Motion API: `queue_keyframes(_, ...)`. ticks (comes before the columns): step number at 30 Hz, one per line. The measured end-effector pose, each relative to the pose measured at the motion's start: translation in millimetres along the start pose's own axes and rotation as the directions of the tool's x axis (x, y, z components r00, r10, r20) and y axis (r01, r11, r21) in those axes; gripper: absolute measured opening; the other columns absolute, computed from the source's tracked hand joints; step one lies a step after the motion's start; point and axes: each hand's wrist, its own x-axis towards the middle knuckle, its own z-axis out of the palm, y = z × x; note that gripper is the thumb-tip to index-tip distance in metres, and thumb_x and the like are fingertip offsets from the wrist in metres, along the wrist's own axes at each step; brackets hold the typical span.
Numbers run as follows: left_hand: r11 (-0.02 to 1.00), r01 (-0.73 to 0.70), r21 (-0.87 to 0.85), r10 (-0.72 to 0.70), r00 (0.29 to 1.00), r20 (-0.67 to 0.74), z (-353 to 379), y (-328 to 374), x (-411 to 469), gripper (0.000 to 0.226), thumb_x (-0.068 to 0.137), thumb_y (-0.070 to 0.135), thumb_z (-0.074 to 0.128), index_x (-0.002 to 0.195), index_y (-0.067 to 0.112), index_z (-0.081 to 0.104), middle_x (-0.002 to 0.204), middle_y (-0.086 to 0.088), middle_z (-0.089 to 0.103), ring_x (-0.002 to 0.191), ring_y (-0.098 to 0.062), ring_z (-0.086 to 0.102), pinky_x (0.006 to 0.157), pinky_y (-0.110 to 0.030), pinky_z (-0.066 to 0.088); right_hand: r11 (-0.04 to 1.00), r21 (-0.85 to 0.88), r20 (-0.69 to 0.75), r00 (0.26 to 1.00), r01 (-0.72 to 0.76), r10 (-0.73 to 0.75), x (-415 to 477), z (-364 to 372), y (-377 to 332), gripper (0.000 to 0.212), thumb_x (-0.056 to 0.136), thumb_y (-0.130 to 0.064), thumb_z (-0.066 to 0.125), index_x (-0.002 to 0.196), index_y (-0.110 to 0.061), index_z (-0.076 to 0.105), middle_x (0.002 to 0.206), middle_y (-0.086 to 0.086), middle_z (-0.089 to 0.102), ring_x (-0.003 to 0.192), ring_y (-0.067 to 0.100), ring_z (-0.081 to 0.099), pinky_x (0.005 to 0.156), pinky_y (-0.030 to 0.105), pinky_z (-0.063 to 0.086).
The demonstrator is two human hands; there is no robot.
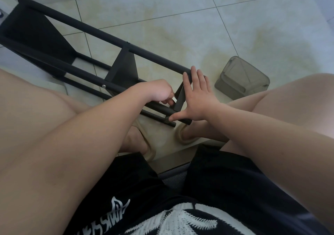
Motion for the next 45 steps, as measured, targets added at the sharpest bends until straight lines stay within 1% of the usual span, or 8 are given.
queue_keyframes(8, 0.992, -0.092, 0.088, 0.092, 0.996, 0.008, -4.5, -11.9, 2.1, 0.024, 0.101, 0.013, 0.046, 0.086, 0.024, 0.061, 0.093, 0.004, 0.076, 0.095, -0.015, 0.064, 0.084, -0.032, 0.044, 1.0, -0.006, 0.004, 1.0, 0.001, -0.001, 0.6, 1.1, 0.5, 0.159, 0.045, -0.106, 0.04, 0.158, -0.01, -0.02, 0.161, 0.02, -0.032, 0.151, 0.037, -0.028, 0.12, 0.048, -0.017)
queue_keyframes(19, 0.956, -0.136, 0.259, 0.133, 0.991, 0.027, -4.2, -12.8, 0.2, 0.018, 0.097, 0.013, 0.052, 0.094, 0.015, 0.07, 0.109, -0.001, 0.071, 0.104, -0.023, 0.063, 0.099, -0.043, 0.048, 1.0, -0.002, -0.002, 1.0, 0.004, -0.004, 0.9, 1.3, 0.2, 0.16, 0.043, -0.106, 0.037, 0.158, -0.01, -0.019, 0.162, 0.021, -0.031, 0.151, 0.038, -0.026, 0.121, 0.05, -0.014)
queue_keyframes(23, 0.939, -0.152, 0.308, 0.147, 0.988, 0.039, -4.9, -13.0, 0.3, 0.029, 0.097, 0.012, 0.051, 0.075, 0.028, 0.06, 0.091, 0.005, 0.064, 0.084, -0.015, 0.057, 0.078, -0.033, 0.043, 1.0, -0.003, 0.004, 1.0, 0.001, -0.001, 0.4, 1.4, -0.5, 0.161, 0.041, -0.106, 0.034, 0.158, -0.01, -0.02, 0.162, 0.02, -0.031, 0.151, 0.038, -0.026, 0.121, 0.05, -0.014)
queue_keyframes(26, 0.935, -0.155, 0.32, 0.147, 0.988, 0.048, -6.0, -13.8, 0.1, 0.022, 0.096, 0.013, 0.053, 0.081, 0.024, 0.064, 0.083, 0.008, 0.061, 0.079, -0.013, 0.054, 0.071, -0.032, 0.04, 1.0, 0.001, 0.009, 1.0, -0.002, 0.002, -0.1, 0.3, -1.2, 0.161, 0.038, -0.106, 0.03, 0.158, -0.01, -0.02, 0.162, 0.02, -0.032, 0.151, 0.038, -0.026, 0.122, 0.05, -0.014)
queue_keyframes(31, 0.929, -0.158, 0.334, 0.148, 0.987, 0.056, -5.5, -14.3, -0.2, 0.016, 0.097, 0.014, 0.054, 0.092, 0.019, 0.068, 0.086, 0.008, 0.063, 0.081, -0.012, 0.056, 0.069, -0.029, 0.042, 1.0, 0.008, 0.011, 1.0, -0.004, 0.004, -0.9, -0.6, -1.1, 0.16, 0.041, -0.105, 0.034, 0.158, -0.01, -0.02, 0.162, 0.019, -0.032, 0.151, 0.037, -0.026, 0.122, 0.05, -0.014)
queue_keyframes(35, 0.928, -0.153, 0.341, 0.138, 0.988, 0.067, -5.4, -13.9, -2.1, 0.017, 0.096, 0.013, 0.054, 0.097, 0.014, 0.071, 0.089, 0.006, 0.065, 0.09, -0.021, 0.059, 0.081, -0.036, 0.046, 1.0, 0.007, 0.01, 1.0, 0.0, 0.0, -1.2, -0.7, -0.9, 0.159, 0.048, -0.104, 0.045, 0.158, -0.01, -0.02, 0.162, 0.019, -0.032, 0.151, 0.037, -0.027, 0.122, 0.05, -0.014)
queue_keyframes(40, 0.911, -0.147, 0.384, 0.121, 0.988, 0.092, -5.3, -10.0, -3.1, 0.022, 0.099, 0.014, 0.051, 0.107, 0.009, 0.072, 0.09, 0.004, 0.063, 0.093, -0.022, 0.058, 0.072, -0.028, 0.043, 1.0, 0.001, 0.01, 1.0, -0.003, 0.003, -1.7, -0.9, -1.9, 0.159, 0.047, -0.105, 0.044, 0.158, -0.011, -0.02, 0.162, 0.019, -0.032, 0.151, 0.037, -0.027, 0.121, 0.049, -0.015)
queue_keyframes(45, 0.936, -0.154, 0.318, 0.162, 0.987, 0.001, -10.8, -16.5, 1.1, 0.014, 0.097, 0.019, 0.059, 0.09, 0.024, 0.07, 0.085, 0.013, 0.063, 0.088, -0.015, 0.059, 0.08, -0.032, 0.043, 1.0, 0.009, 0.024, 1.0, -0.013, 0.013, -0.1, -3.1, 0.5, 0.16, 0.046, -0.104, 0.046, 0.158, -0.012, -0.02, 0.162, 0.018, -0.032, 0.151, 0.036, -0.027, 0.121, 0.049, -0.015)
